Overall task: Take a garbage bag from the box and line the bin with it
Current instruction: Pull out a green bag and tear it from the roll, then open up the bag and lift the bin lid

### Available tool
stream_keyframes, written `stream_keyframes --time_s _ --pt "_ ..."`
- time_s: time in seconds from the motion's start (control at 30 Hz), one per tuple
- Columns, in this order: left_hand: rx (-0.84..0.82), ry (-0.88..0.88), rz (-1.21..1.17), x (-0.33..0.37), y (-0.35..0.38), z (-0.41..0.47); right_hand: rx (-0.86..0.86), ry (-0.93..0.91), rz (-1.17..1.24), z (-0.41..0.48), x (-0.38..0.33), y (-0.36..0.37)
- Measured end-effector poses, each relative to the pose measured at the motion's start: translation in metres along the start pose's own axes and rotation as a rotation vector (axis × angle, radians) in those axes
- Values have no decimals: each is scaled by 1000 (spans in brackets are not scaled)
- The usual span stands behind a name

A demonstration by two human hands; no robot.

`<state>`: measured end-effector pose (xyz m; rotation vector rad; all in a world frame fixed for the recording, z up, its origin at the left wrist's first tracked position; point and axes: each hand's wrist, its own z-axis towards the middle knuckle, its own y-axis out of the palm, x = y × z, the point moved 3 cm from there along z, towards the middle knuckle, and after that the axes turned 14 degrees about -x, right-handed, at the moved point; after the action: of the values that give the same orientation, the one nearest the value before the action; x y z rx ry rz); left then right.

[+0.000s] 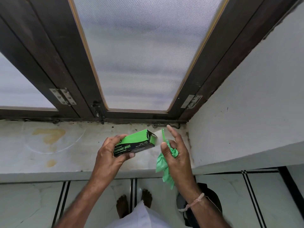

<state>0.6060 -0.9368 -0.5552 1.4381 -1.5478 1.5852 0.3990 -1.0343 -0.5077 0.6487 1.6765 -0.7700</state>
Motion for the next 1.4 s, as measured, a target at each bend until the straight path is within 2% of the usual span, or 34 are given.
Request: stream_keyframes --time_s 0.23,0.47,0.67,0.8,0.87,0.93,1.0,1.07,1.1,1.17,1.23,1.4 --pt "7 8 45 6 3 -4 94 -27 134 1 1 1" --pt "15 18 71 11 5 -6 151 -17 105 9 3 7" --pt "27 26 147 12 5 -4 113 43 68 14 17 11" --pt "86 9 401 4 7 4 17 148 109 20 28 10" --pt "51 -17 562 -1 12 13 13 253 177 22 32 11" --pt "13 -65 654 -8 15 20 1 360 269 22 33 12" --pt "54 -60 722 -5 15 19 -10 419 330 23 35 12" --pt "148 14 643 12 17 9 -23 430 348 23 35 10" --pt "115 41 482 25 21 3 -36 430 359 22 33 9" --pt "-124 32 112 46 40 -6 -87 449 407 21 30 8" --pt "-290 31 -7 57 61 -12 -143 459 505 16 22 10" --pt "-165 -23 -115 50 68 -14 -117 396 737 -1 9 13"
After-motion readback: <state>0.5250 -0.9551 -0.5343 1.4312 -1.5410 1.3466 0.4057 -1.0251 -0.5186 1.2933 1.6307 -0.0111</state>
